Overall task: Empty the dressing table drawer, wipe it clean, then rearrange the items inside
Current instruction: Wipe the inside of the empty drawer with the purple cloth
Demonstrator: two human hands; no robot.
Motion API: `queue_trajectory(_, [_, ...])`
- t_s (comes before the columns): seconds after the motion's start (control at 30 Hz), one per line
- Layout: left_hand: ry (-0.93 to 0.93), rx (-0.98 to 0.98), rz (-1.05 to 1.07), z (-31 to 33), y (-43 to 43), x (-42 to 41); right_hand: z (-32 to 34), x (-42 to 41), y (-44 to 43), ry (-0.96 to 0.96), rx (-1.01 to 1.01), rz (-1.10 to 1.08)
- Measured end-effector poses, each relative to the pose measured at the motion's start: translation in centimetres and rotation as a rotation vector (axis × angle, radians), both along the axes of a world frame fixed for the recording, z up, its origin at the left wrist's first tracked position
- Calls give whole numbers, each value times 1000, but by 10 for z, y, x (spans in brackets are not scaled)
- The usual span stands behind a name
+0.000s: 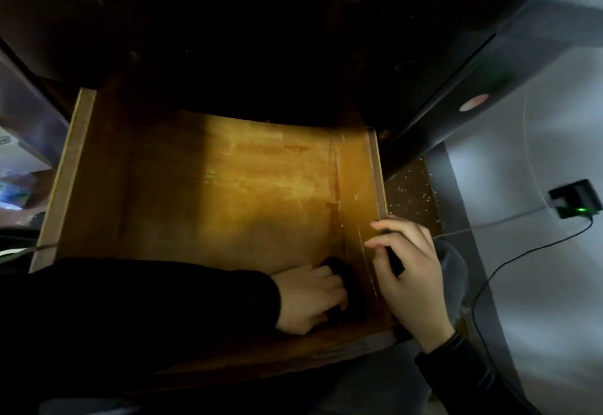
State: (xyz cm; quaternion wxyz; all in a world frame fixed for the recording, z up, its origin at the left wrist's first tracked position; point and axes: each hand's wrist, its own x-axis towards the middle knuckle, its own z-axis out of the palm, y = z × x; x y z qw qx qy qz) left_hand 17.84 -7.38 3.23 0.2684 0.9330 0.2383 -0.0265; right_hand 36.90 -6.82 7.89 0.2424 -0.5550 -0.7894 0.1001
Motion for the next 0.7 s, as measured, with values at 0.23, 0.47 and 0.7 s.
queue_trajectory(0.23, [26,218,-150,-32,2,-9,-1,0,0,8,6,0])
queue_trajectory(0.47, [-1,428,-11,-43,43,0,-4,2,0,30,12,-3])
queue_trajectory(0.7, [42,428,721,-39,167,-17,-4,2,-1,76,17,-56])
